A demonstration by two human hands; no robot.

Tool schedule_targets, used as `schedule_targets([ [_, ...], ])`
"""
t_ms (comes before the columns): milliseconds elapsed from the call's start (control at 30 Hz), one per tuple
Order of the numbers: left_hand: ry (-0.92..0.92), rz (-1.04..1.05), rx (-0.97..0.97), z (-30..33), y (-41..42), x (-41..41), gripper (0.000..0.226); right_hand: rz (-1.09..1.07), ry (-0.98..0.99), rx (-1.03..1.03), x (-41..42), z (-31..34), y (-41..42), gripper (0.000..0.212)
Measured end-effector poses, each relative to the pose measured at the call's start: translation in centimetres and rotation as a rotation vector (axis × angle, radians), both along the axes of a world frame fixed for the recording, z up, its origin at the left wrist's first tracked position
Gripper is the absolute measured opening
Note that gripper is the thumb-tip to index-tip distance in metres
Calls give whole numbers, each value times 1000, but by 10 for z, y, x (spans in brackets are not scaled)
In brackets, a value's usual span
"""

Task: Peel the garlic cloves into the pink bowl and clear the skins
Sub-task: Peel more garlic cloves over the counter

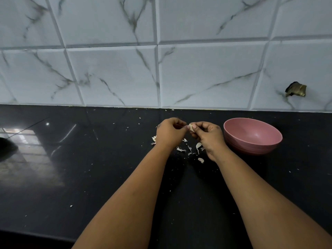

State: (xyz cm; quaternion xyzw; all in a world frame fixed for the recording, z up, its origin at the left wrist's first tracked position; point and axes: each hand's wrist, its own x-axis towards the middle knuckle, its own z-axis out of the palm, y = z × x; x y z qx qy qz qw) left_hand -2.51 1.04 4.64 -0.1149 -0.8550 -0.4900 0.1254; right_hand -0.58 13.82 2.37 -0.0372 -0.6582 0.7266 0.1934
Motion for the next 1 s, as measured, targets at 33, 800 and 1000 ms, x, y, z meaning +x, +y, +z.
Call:
schedule_targets([
  [33,-1,-20,16,0,1,1,8,-1,-1,20,0,0,0,14],
  [800,66,107,-83,-5,16,9,16,-38,61,155,4,2,-11,11],
  [1000,36,81,19,-5,12,5,16,-38,28,45,5,2,-12,16],
])
